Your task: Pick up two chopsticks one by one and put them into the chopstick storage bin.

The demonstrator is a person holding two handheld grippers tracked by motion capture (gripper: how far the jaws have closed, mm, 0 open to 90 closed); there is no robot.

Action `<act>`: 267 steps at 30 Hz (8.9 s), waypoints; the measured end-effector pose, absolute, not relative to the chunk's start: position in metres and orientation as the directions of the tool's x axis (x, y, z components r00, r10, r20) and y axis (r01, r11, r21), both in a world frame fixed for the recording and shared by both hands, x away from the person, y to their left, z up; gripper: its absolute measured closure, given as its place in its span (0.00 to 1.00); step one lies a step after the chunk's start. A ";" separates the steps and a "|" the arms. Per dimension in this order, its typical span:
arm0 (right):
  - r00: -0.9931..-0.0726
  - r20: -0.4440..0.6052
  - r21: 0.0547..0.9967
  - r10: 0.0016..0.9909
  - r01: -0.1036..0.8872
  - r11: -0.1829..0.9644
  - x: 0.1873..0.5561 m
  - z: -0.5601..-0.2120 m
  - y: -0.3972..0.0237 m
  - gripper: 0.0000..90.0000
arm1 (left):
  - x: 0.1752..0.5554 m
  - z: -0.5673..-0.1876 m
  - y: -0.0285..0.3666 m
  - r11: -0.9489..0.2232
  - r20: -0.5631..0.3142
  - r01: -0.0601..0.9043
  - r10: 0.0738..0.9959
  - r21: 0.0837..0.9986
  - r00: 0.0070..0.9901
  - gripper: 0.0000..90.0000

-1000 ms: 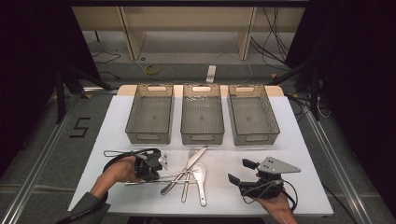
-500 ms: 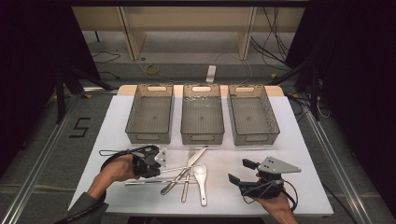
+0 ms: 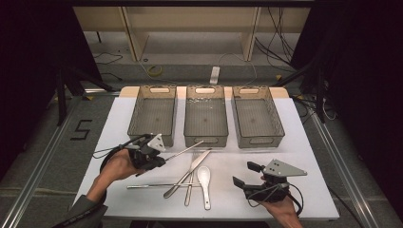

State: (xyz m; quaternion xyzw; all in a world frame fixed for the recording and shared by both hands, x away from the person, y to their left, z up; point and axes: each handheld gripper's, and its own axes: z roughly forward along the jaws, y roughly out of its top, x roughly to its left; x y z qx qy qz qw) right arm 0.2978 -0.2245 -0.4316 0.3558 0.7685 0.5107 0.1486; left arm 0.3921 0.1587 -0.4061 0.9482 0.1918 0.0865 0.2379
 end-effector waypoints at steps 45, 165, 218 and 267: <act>-0.696 0.147 0.889 0.703 0.404 0.215 0.299 -0.433 -0.227 0.27 | 0.508 -0.356 0.219 -0.424 0.013 0.566 0.808 0.707 0.590 0.94; -0.709 0.135 0.887 0.692 0.398 0.235 0.297 -0.433 -0.223 0.27 | 0.372 -0.438 0.160 -0.797 -0.099 0.512 0.509 0.320 0.855 0.47; -0.715 0.131 0.880 0.687 0.402 0.251 0.296 -0.433 -0.222 0.27 | 0.362 -0.455 0.155 -0.930 -0.002 0.301 0.307 0.209 0.952 0.94; -0.708 0.137 0.875 0.693 0.414 0.250 0.298 -0.435 -0.222 0.27 | 0.419 -0.385 0.194 -0.565 -0.052 0.536 0.657 0.627 0.752 0.94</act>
